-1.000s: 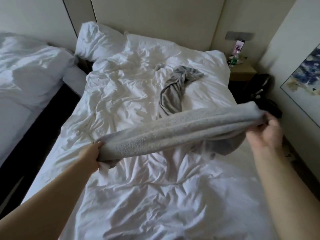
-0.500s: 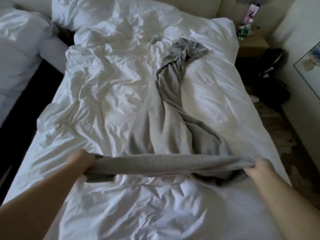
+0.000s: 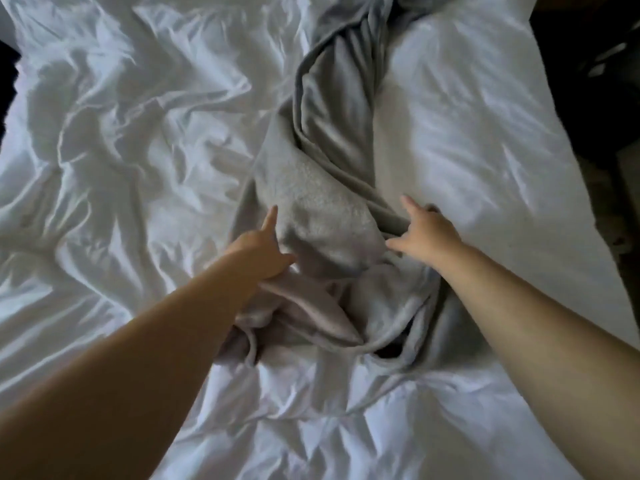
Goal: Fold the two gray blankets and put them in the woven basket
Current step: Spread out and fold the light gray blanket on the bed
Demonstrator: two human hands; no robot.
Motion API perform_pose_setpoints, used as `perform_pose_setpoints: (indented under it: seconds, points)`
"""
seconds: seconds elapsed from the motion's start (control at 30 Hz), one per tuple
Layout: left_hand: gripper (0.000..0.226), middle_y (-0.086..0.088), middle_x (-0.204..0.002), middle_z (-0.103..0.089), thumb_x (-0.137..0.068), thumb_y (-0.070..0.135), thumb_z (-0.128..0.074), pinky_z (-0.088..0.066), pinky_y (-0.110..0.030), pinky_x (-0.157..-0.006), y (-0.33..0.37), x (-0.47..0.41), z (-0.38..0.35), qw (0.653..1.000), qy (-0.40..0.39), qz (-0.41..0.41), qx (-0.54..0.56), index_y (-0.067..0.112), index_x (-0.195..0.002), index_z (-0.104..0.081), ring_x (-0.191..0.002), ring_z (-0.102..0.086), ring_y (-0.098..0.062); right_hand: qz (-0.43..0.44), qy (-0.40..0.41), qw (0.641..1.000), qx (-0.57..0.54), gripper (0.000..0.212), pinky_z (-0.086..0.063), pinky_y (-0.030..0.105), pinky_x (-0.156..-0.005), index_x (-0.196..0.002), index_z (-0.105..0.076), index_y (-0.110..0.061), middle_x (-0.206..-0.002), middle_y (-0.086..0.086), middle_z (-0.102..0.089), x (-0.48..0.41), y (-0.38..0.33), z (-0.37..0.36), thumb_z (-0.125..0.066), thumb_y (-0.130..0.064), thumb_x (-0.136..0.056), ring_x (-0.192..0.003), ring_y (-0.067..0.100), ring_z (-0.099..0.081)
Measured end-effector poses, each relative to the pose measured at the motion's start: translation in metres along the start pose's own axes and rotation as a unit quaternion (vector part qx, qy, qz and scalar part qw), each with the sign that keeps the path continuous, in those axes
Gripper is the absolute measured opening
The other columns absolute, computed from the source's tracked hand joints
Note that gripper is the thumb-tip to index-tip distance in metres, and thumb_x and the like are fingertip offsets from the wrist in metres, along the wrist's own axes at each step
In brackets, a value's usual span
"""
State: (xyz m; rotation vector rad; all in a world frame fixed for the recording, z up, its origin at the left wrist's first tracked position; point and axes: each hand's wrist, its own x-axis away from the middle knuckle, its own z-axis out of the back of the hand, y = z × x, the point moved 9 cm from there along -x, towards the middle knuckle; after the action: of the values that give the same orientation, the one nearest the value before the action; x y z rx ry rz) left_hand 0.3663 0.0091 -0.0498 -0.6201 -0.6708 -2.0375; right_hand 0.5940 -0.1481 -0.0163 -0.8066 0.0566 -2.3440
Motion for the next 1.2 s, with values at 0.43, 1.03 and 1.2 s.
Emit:
perform_pose_setpoints:
  seconds: [0.43, 1.03, 1.2]
  points:
    - [0.085, -0.004, -0.142, -0.042, -0.077, 0.058, -0.062, -0.030, -0.031, -0.110, -0.058, 0.082, -0.148, 0.892, -0.371, 0.053, -0.253, 0.021, -0.146, -0.028, -0.132, -0.040, -0.023, -0.028, -0.556, 0.814, 0.163, 0.040, -0.038, 0.033, -0.101, -0.130, -0.056, -0.005, -0.138, 0.014, -0.052, 0.201, 0.024, -0.263, -0.044, -0.026, -0.099, -0.124, 0.028, -0.050]
    - [0.058, -0.019, -0.128, -0.057, -0.097, 0.050, -0.040, -0.039, -0.029, -0.090, -0.021, 0.157, 0.104, 0.999, -0.001, 0.000, -0.034, 0.002, -0.125, -0.056, -0.117, -0.054, -0.031, -0.060, -0.034, 0.997, -0.029, 0.058, -0.048, 0.029, -0.075, -0.117, -0.064, -0.001, -0.117, 0.020, -0.065, 0.156, -0.069, 0.081, -0.065, -0.047, -0.081, -0.104, 0.031, -0.064]
    - [0.033, -0.017, -0.097, -0.067, -0.091, 0.034, -0.055, -0.041, -0.026, -0.065, 0.067, 0.353, 0.544, 0.835, 0.479, -0.164, 0.218, 0.008, -0.106, -0.069, -0.084, -0.058, -0.025, 0.144, 0.579, 0.777, -0.201, 0.043, -0.040, 0.032, -0.059, -0.083, -0.068, -0.004, -0.084, 0.023, -0.067, 0.361, -0.173, 0.566, -0.061, -0.044, -0.069, -0.082, 0.032, -0.067]
